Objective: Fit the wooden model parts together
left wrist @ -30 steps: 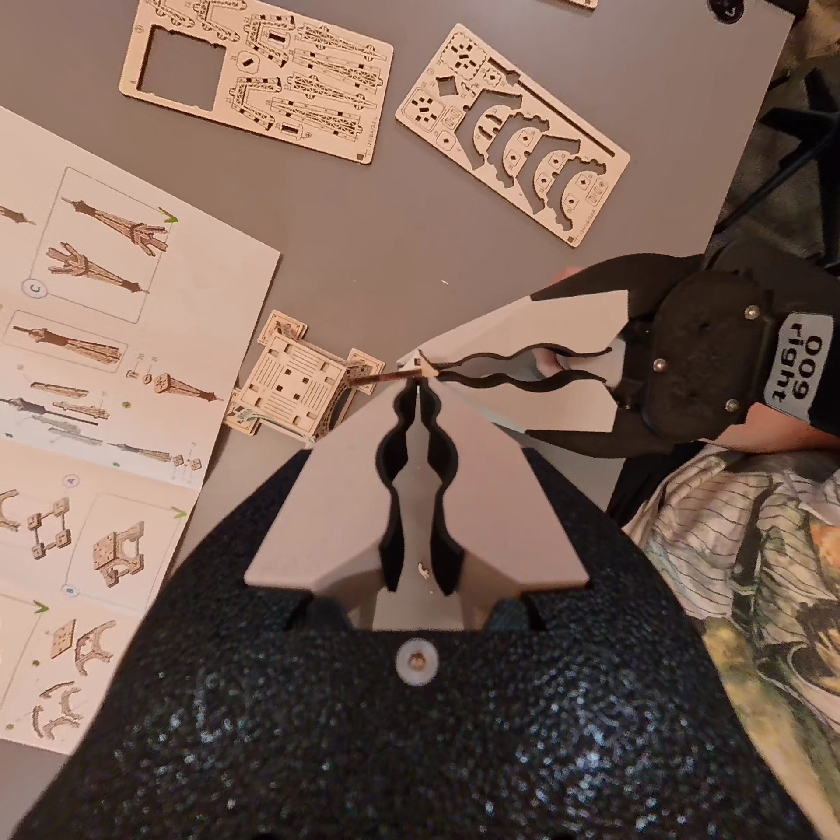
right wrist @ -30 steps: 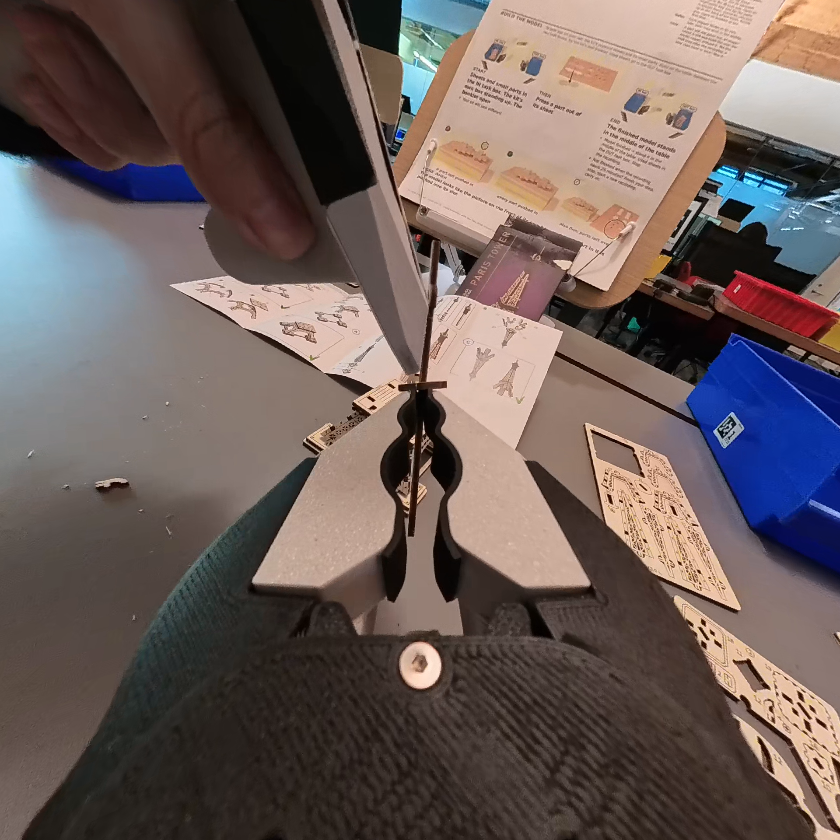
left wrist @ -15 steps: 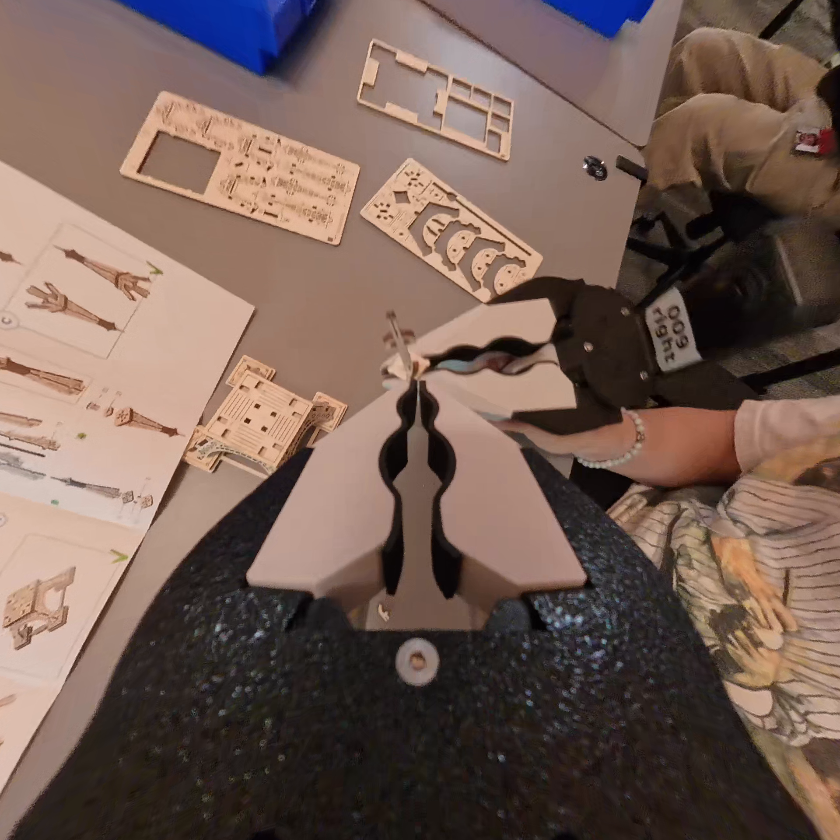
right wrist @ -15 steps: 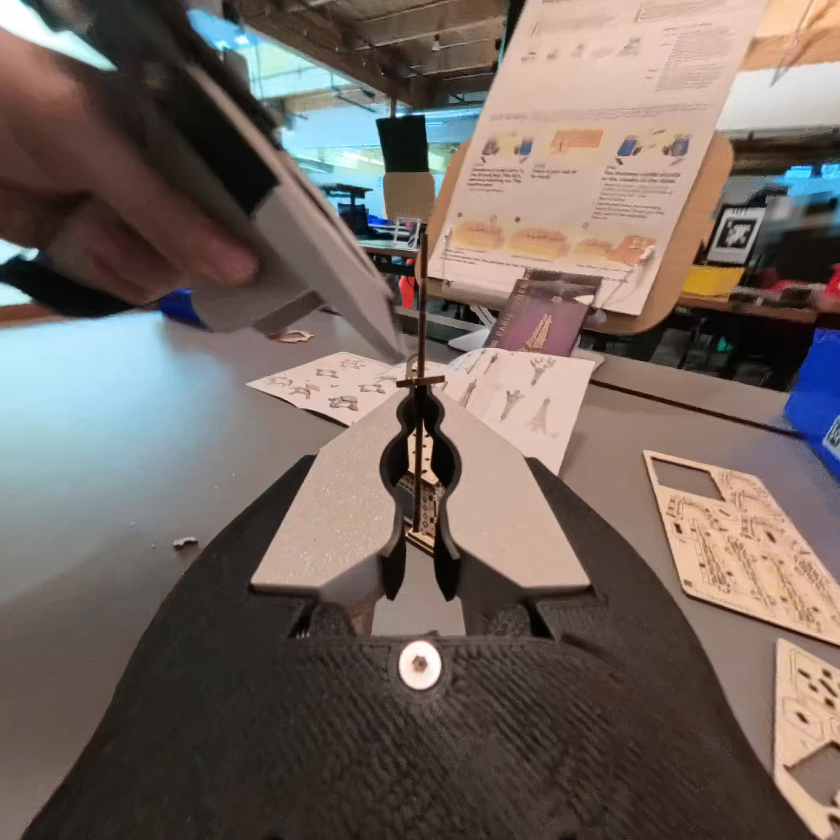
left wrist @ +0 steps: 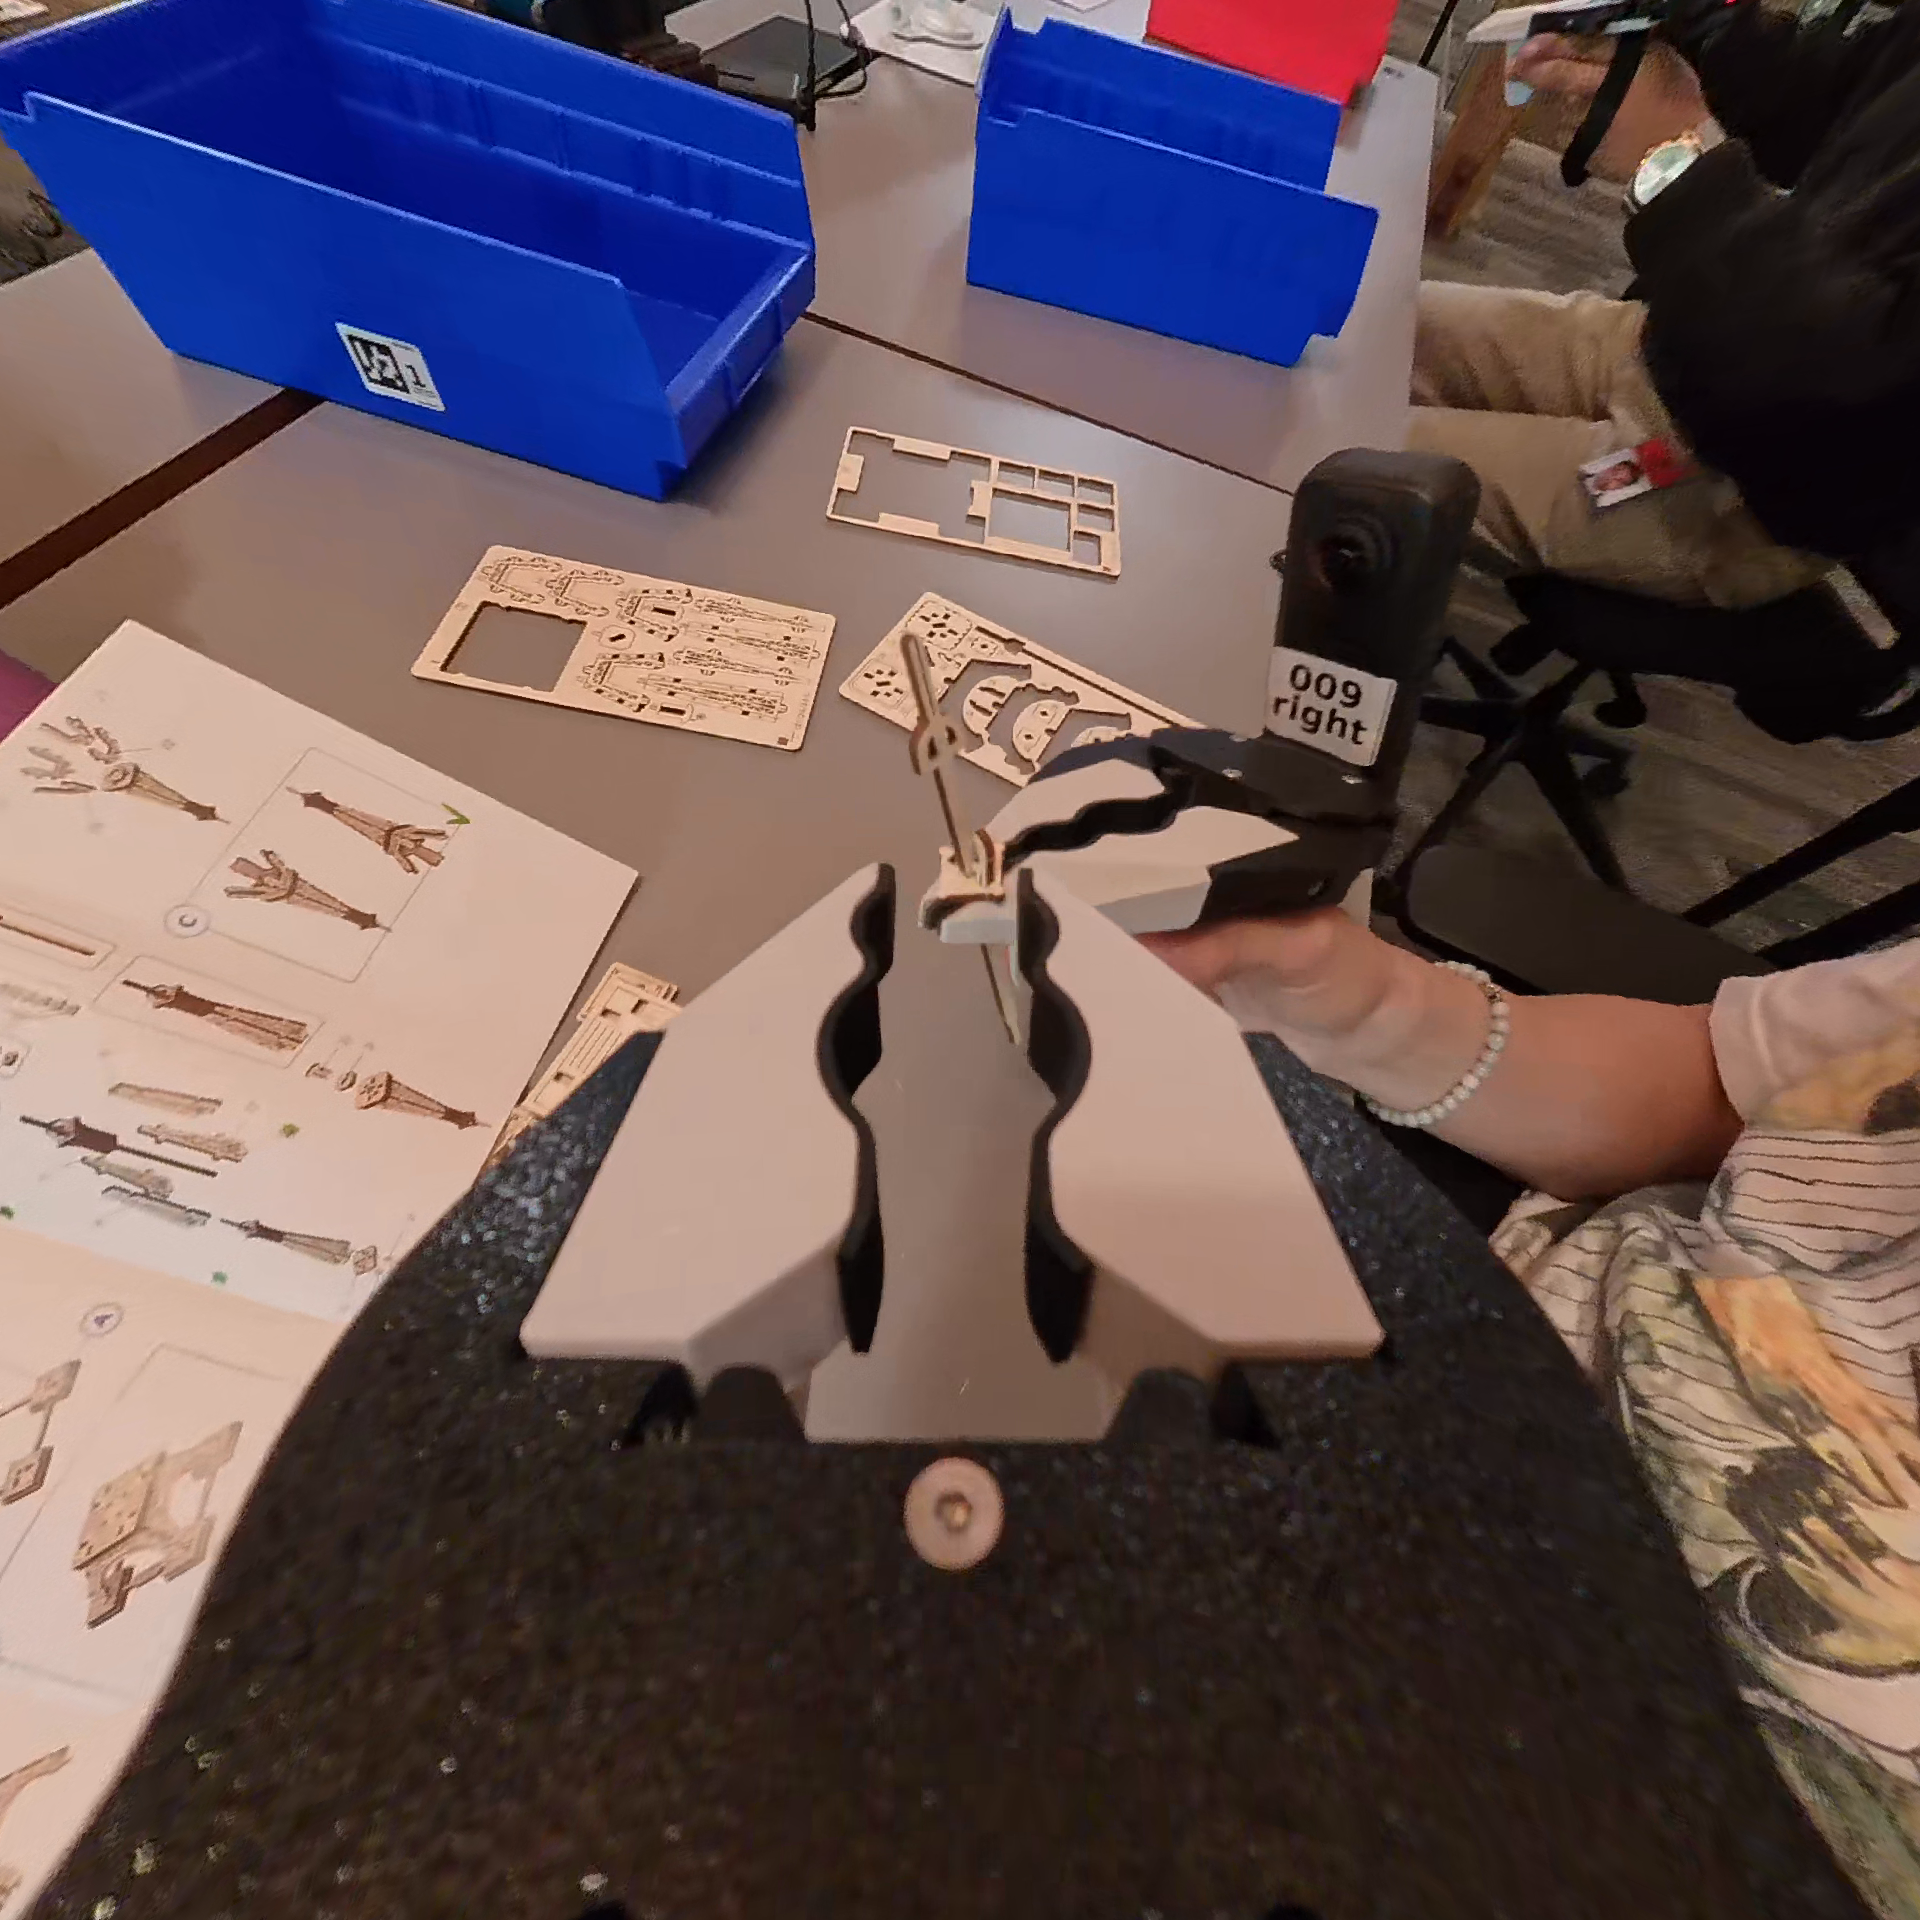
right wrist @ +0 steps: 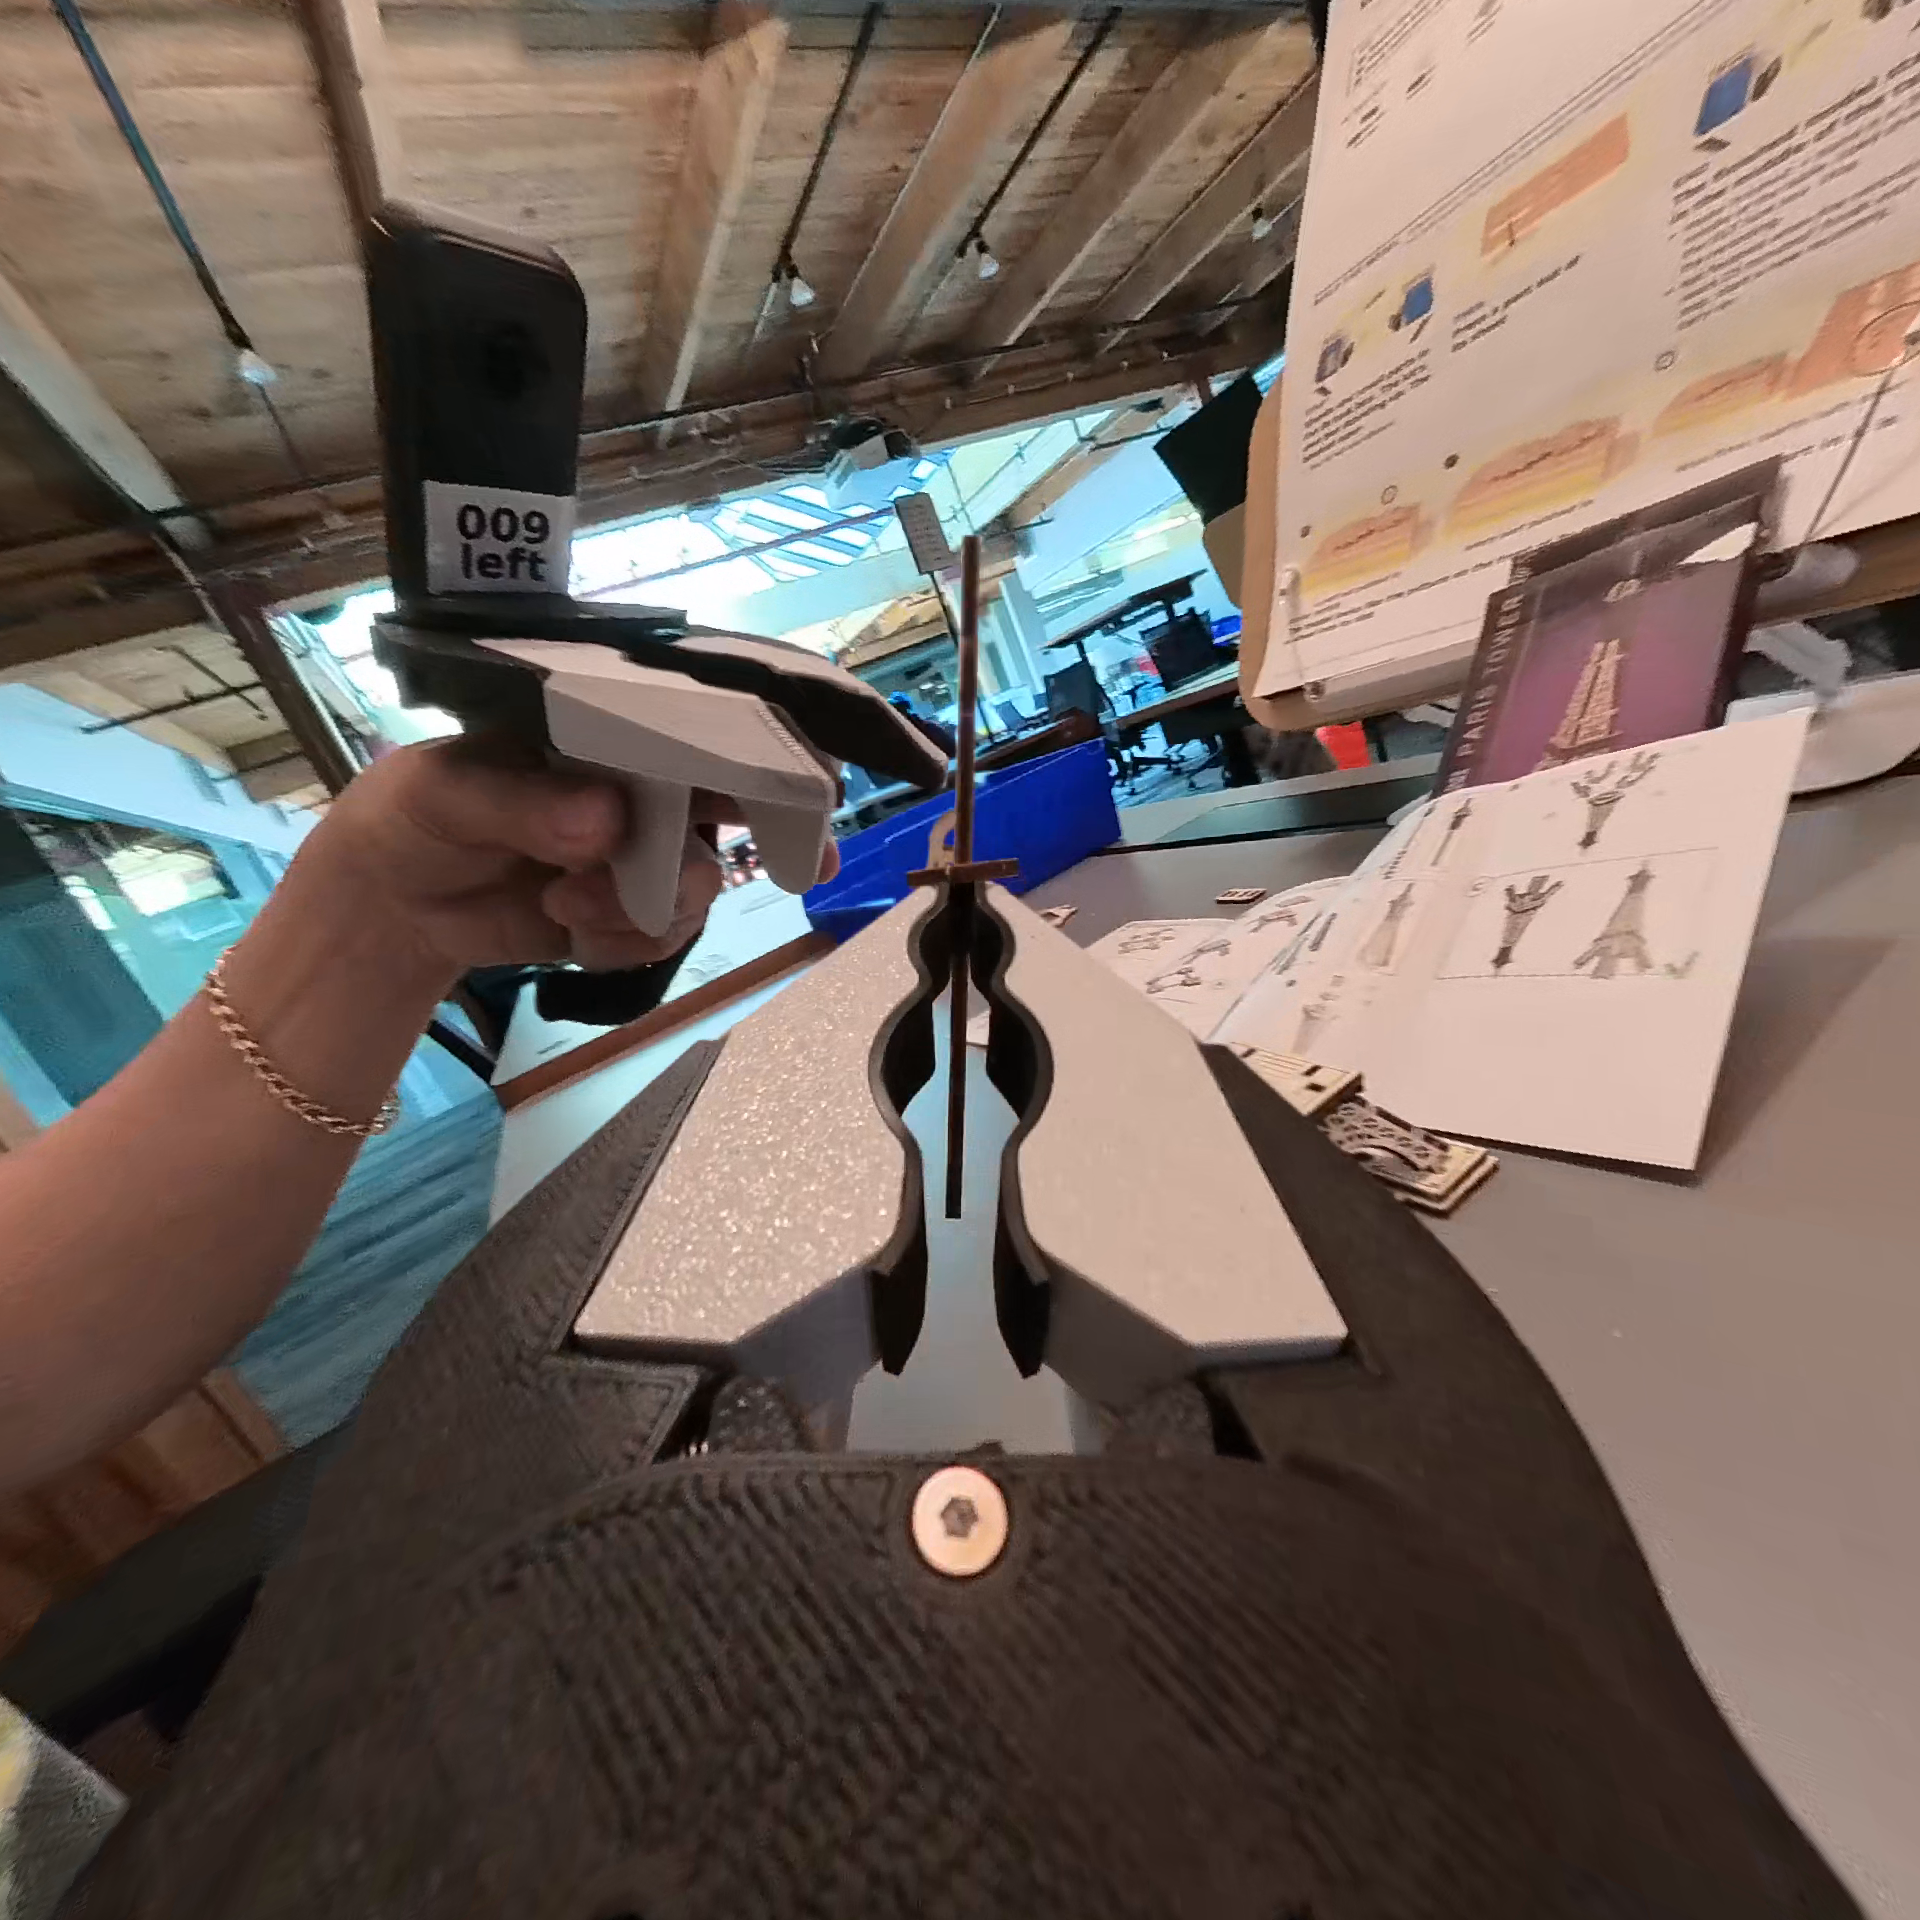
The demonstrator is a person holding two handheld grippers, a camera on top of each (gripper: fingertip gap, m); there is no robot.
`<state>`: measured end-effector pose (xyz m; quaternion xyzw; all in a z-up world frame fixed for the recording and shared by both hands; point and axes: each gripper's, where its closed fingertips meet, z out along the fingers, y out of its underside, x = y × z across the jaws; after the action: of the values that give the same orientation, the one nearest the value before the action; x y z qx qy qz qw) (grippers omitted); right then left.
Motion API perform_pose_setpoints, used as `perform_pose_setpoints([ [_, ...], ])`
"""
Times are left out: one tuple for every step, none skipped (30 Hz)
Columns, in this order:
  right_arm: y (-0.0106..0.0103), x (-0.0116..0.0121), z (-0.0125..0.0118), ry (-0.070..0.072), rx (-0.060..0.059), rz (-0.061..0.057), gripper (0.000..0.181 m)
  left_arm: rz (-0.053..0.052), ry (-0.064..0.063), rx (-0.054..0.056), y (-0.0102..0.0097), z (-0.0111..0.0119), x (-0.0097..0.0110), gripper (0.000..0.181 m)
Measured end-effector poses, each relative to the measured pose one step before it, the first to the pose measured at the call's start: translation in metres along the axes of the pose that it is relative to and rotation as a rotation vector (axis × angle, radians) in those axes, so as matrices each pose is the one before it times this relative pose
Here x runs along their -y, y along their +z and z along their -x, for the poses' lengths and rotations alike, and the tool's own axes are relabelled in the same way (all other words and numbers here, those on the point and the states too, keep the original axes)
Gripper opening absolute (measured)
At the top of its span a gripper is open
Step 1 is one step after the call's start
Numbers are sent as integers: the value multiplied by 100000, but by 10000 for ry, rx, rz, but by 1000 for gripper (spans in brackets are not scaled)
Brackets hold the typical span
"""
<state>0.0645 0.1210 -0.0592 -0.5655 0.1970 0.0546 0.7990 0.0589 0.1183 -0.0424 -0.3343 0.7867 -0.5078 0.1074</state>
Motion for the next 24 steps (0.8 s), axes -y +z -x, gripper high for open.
perform_pose_setpoints([
  [52, -56, 193, 173, 118, 15, 0, -52, -39, -18, 0, -66, 143, 21],
  [24, -11, 16, 41, -27, 2, 0, -31, -27, 43, -39, -52, 142, 21],
  [-59, 138, -185, -181, -231, -95, 0, -12, 52, 89, -60, -64, 121, 21],
  [-92, 146, -143, -333, -260, -76, 0, 11, 111, 289, -68, 171, 60, 21],
  [-20, 54, -44, -376, -209, 35, 0, 68, 184, 409, -43, 312, -51, 20],
  [14, 25, -12, -382, -222, 91, 0, 121, 250, 327, 28, 149, -143, 19],
  [12, 187, 154, -430, -182, -21, 0, 106, 238, 231, 93, -35, -111, 20],
  [17, 218, 228, -429, -170, -36, 0, 83, 208, 151, 131, -164, -48, 20],
  [28, 154, 171, -432, -235, 21, 0, 41, 185, 82, 127, -279, 40, 20],
  [21, 198, 263, -493, -193, -3, 0, 21, 116, 65, 102, -252, 78, 20],
  [3, 166, 194, -489, -225, 20, 0, 13, 38, 88, 50, -139, 116, 19],
  [-73, 181, -170, -486, -415, 9, 0, -31, 23, 98, -43, -33, 163, 20],
  [-102, 241, -33, -486, -272, -39, 0, -65, 46, -19, -104, -186, 173, 18],
  [-64, 199, 8, -390, -175, 14, 0, -82, 31, -74, -107, -253, 155, 16],
  [-26, 100, 26, -284, -133, 87, 0, -107, 4, -83, -82, -244, 182, 17],
  [-1, 105, 76, -258, -115, 47, 0, -67, -12, -124, -59, -294, 108, 19],
  [-25, 197, 172, -272, -73, -61, 0, -31, -32, -81, -47, -207, 54, 20],
  [-51, 210, 114, -251, -127, -77, 0, -63, -1, 9, -24, -60, 98, 18],
  [-47, 190, 113, -281, -132, -49, 0, -111, 72, 27, -47, -34, 137, 15],
  [-19, 123, 42, -321, -151, -2, 0, -136, 94, -19, -91, -119, 156, 9],
  [-16, 142, 67, -322, -105, -17, 0, -96, 71, -86, -93, -231, 83, 6],
  [-46, 145, 9, -275, -111, -22, 0, -85, 34, 7, -92, -84, 83, 5],
  [-50, 139, 10, -204, -70, -39, 0, -89, 56, -15, -99, -95, 64, 5],
  [-36, 131, 36, -110, -24, -55, 0, -90, 40, -37, -96, -82, 54, 5],
])
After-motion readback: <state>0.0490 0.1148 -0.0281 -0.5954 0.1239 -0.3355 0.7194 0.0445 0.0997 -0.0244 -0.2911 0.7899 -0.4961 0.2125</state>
